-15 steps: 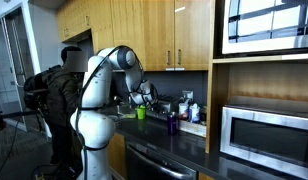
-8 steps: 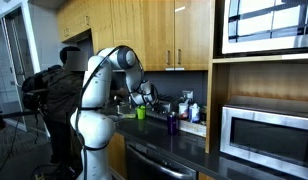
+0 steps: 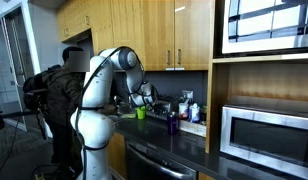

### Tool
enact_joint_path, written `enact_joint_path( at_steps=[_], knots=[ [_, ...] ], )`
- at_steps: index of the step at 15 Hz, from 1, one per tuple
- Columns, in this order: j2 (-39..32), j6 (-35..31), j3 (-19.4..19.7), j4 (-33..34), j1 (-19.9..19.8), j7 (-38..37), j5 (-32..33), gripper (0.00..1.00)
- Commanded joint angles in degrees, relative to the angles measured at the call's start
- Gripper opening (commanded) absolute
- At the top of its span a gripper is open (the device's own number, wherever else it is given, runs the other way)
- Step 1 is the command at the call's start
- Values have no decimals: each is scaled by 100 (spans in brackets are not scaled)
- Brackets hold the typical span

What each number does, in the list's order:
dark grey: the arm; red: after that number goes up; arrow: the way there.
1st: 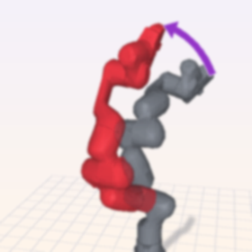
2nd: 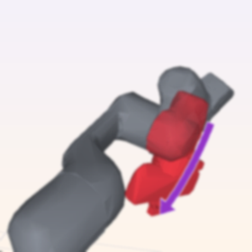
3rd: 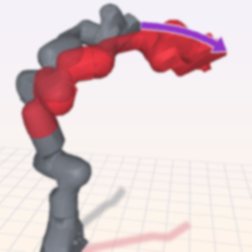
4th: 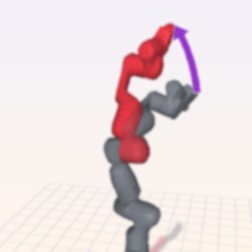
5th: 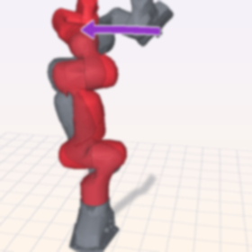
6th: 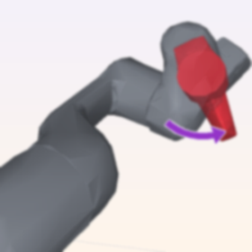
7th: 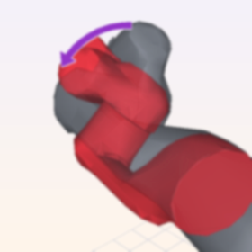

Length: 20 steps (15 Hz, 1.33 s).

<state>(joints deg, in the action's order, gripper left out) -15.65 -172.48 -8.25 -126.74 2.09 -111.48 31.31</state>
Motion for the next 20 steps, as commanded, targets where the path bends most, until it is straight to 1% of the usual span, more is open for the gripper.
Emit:
enact_joint_path(
  at_steps=[1,9,20],
  knots=[
    [-404,-109,-108,54,-85,175,-93,0],
    [-491,-38,-132,18,-105,214,-94,0],
    [-623,352,0,96,-26,107,-16,0]
  ],
)
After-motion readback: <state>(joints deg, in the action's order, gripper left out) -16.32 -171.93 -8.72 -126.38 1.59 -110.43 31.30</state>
